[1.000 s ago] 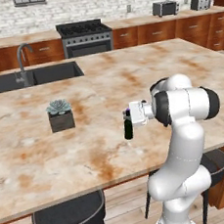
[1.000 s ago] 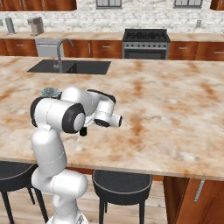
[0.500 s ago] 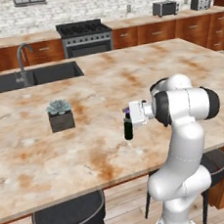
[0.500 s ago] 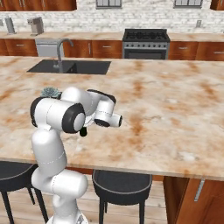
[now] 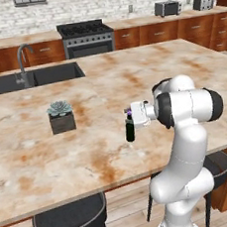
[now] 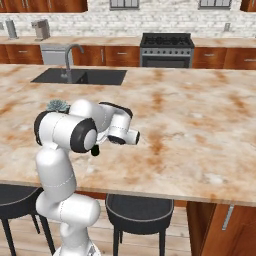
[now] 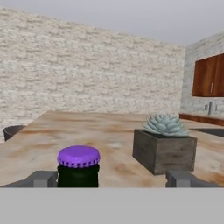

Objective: Get the candle and the beer from the cabinet and move them to the dining counter.

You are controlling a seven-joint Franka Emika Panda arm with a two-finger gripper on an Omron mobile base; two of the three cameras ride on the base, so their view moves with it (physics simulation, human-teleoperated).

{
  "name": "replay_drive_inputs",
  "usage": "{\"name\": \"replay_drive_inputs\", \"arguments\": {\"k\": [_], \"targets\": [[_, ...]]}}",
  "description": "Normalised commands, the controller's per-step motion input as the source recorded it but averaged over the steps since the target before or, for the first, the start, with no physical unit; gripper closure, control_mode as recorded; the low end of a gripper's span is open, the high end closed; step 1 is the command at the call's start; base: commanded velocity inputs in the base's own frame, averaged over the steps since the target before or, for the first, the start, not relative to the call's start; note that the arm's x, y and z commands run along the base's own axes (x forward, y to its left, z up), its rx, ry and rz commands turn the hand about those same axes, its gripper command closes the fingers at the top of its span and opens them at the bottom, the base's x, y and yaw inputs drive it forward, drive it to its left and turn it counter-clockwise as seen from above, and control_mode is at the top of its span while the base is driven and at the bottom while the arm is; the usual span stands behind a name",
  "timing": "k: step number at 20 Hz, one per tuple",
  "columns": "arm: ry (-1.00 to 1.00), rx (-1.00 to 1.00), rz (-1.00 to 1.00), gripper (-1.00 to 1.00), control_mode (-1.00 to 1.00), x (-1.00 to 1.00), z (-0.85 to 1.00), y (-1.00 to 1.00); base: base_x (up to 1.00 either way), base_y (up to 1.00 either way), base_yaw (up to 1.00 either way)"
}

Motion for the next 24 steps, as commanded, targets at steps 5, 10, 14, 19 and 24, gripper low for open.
{"name": "replay_drive_inputs", "arguments": {"k": [5, 10, 14, 19, 24], "targets": [[0.0, -0.01, 0.0, -1.0, -1.0, -0.02, 0.46, 0.0, 0.0, 0.0, 0.0], [0.04, -0.04, -0.01, -1.0, -1.0, -0.19, 0.64, 0.0, 0.0, 0.0, 0.0], [0.07, -0.08, -0.06, -1.0, -1.0, -0.43, 0.68, 0.0, 0.0, 0.0, 0.0], [0.0, -0.05, -0.11, -1.0, -1.0, -0.39, 0.57, -0.13, 0.0, 0.0, 0.0], [0.07, -0.08, -0.19, -1.0, -1.0, -0.38, 0.69, -0.04, 0.0, 0.0, 0.0]]}}
